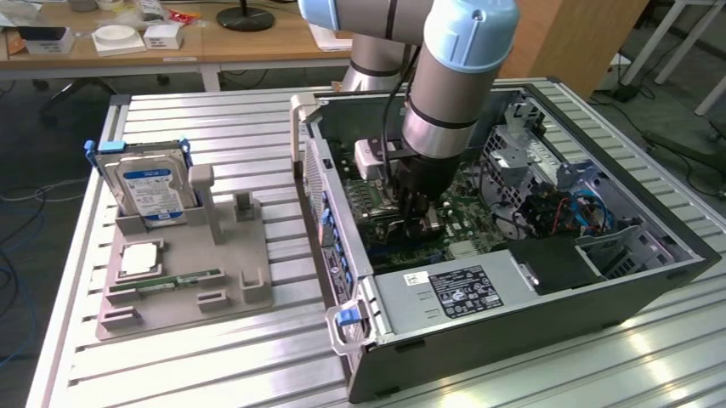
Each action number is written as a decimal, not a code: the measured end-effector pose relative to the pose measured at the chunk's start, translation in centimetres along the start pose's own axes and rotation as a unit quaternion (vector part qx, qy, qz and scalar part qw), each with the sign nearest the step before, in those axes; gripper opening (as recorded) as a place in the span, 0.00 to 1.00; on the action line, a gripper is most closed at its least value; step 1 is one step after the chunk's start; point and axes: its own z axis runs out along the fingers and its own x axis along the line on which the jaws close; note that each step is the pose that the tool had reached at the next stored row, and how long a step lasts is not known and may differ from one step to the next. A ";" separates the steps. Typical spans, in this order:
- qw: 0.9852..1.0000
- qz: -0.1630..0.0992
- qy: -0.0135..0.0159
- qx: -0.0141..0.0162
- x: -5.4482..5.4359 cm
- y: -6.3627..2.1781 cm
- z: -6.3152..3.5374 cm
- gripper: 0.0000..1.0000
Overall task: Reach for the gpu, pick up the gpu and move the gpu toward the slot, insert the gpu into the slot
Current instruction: 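Insert the gpu into the slot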
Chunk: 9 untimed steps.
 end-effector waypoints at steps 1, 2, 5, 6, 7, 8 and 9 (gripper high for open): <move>1.000 0.000 0.000 0.000 0.0 0.00 0.00 0.27; 1.000 0.000 0.000 0.000 0.0 0.00 0.00 0.27; 1.000 0.000 0.000 0.000 0.0 -0.01 0.24 0.27; 1.000 0.000 0.001 0.000 0.0 0.00 0.38 0.27; 1.000 0.000 0.001 0.000 0.0 0.00 0.42 0.27; 1.000 0.000 0.001 0.000 0.0 0.00 0.43 0.27; 1.000 0.000 0.000 0.000 0.0 0.01 0.46 0.27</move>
